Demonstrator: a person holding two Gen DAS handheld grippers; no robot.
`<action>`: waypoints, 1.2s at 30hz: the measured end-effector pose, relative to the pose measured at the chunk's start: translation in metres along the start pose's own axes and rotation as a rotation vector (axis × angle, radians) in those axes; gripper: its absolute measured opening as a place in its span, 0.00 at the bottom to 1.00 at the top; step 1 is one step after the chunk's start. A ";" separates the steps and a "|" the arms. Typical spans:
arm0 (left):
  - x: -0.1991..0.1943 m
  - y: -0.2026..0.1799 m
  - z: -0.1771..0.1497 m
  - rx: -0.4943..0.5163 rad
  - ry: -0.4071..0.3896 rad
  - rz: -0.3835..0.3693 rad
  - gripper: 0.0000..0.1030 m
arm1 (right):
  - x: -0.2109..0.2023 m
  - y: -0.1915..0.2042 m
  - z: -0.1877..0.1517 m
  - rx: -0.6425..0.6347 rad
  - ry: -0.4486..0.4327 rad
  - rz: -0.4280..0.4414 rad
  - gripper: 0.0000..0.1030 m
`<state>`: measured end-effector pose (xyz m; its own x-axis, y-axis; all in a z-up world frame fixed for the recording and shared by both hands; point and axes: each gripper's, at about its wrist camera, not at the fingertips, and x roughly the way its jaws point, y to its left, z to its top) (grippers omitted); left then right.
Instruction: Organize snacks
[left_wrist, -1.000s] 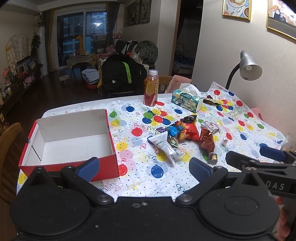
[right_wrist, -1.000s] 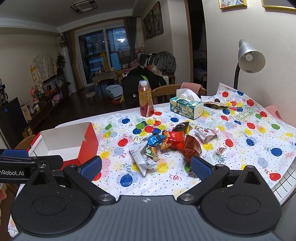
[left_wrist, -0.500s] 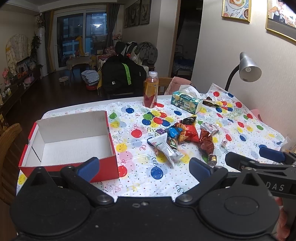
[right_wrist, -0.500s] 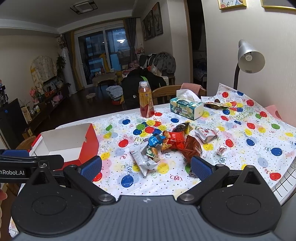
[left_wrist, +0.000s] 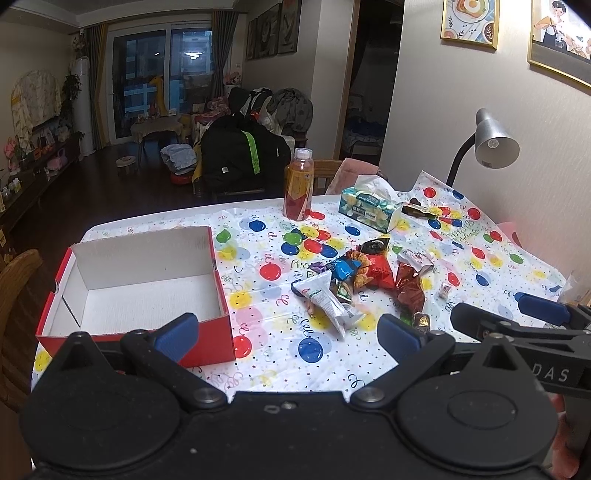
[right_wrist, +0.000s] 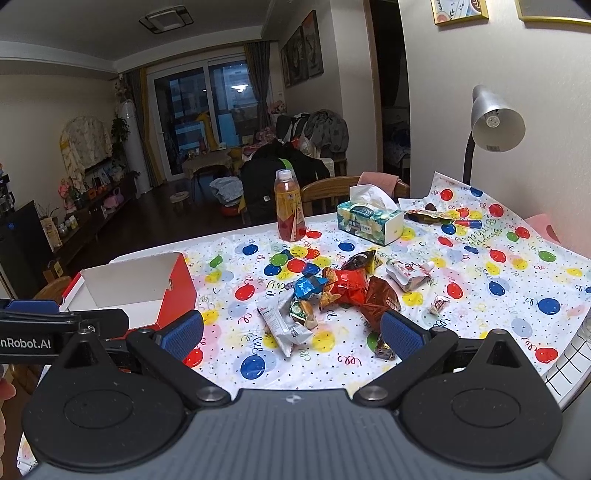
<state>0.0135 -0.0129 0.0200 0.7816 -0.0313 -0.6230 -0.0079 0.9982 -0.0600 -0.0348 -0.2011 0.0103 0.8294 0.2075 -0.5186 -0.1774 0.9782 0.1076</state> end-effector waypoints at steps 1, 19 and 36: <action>0.000 0.000 -0.001 -0.001 0.000 0.000 1.00 | 0.000 0.000 0.000 -0.002 0.000 0.000 1.00; 0.026 -0.011 0.001 -0.014 0.023 -0.023 1.00 | 0.018 -0.025 0.005 0.019 0.014 0.004 1.00; 0.111 -0.034 0.014 -0.033 0.067 0.042 1.00 | 0.108 -0.104 0.011 0.045 0.153 -0.008 1.00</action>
<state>0.1092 -0.0499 -0.0363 0.7369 0.0065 -0.6760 -0.0616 0.9964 -0.0577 0.0789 -0.2803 -0.0480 0.7400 0.2001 -0.6422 -0.1444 0.9797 0.1388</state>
